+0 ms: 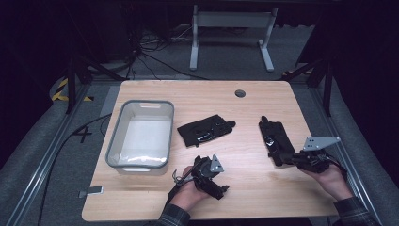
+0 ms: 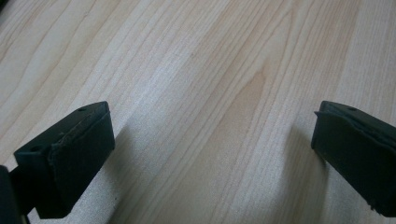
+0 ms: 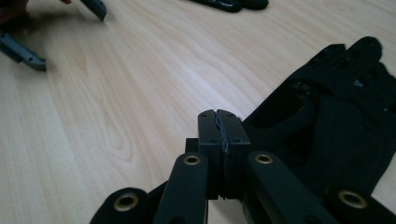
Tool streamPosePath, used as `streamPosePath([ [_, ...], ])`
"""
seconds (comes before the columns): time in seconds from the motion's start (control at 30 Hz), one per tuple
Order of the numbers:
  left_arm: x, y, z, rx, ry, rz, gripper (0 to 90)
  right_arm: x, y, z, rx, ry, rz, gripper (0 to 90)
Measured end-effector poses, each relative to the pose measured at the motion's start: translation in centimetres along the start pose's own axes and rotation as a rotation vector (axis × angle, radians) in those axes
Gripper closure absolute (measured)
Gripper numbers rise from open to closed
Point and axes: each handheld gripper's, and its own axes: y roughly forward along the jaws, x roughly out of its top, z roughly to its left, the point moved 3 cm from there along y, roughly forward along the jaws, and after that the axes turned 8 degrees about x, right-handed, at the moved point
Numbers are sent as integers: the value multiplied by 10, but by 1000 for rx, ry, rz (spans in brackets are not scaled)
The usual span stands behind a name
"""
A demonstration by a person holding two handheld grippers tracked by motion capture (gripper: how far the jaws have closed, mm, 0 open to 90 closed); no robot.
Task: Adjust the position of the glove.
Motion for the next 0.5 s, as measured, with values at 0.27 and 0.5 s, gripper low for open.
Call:
streamPosePath([
  [0.27,0,0,0,0,0,0,0,15,7,-28,-28,7,-4,897],
  [0.5,0,0,0,0,-1,0,0,23,20,-48,-47,10,10,897],
])
